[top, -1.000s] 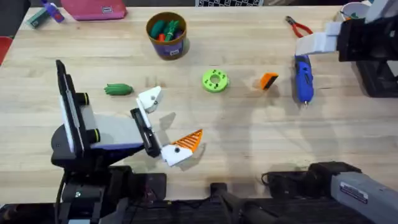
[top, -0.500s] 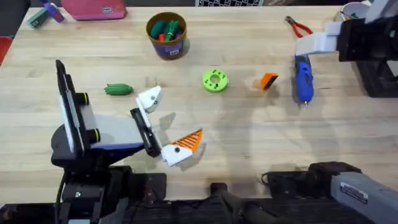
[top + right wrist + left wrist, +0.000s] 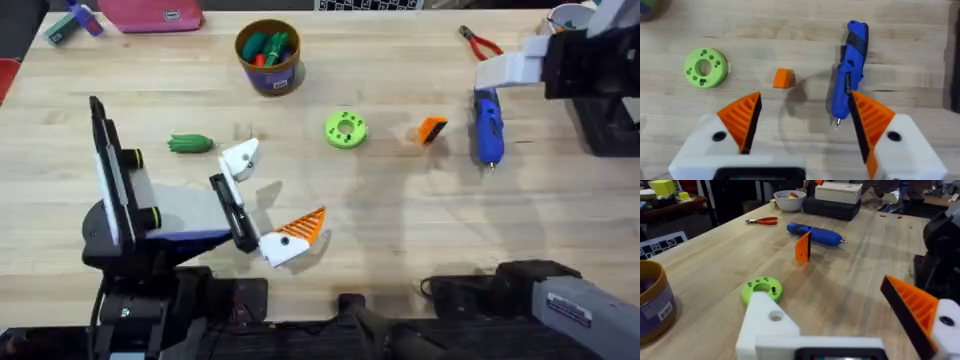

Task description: Pick up the gripper from the table and insert it into the empty holder that is missing its gripper. Then pick up a screw, insert it into the mounting hole, and use the screwdriver to tighten it. Finally, clean up the table by picking up the vegetable and placing it into the bucket.

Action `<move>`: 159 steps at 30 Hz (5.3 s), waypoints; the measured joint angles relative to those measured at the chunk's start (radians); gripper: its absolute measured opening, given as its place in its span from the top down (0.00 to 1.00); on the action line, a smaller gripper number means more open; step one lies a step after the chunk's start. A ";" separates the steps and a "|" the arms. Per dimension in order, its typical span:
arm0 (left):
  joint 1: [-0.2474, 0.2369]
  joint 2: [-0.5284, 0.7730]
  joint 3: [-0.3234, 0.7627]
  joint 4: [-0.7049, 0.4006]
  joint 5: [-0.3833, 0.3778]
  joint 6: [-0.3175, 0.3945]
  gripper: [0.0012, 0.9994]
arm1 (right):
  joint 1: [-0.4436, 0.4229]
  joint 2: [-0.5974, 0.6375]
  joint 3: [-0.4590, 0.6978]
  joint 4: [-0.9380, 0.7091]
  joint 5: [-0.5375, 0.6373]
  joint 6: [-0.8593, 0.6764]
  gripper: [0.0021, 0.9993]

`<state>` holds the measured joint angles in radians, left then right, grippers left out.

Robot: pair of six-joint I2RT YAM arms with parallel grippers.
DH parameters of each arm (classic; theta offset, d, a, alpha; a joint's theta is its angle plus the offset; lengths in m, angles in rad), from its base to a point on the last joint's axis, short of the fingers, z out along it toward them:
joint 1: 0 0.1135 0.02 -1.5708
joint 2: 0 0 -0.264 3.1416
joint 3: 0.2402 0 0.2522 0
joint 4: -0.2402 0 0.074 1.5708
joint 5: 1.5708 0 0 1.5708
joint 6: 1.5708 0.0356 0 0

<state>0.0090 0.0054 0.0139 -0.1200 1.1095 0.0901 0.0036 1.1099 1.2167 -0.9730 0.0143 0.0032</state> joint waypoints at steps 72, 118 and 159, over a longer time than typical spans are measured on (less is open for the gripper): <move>0.000 0.000 0.000 0.000 -0.003 0.000 0.01 | 0.178 0.644 0.133 -0.083 0.034 0.207 0.59; 0.000 0.000 0.000 0.000 -0.003 0.000 0.01 | 0.262 0.174 -0.349 0.998 -0.801 0.623 0.99; 0.000 0.000 0.000 0.000 -0.004 0.000 0.01 | 0.394 0.636 -0.408 1.401 -1.537 0.799 0.99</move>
<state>0.0090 0.0055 0.0139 -0.1196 1.1057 0.0902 0.3979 1.7458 0.8091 0.4278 -1.5230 0.8027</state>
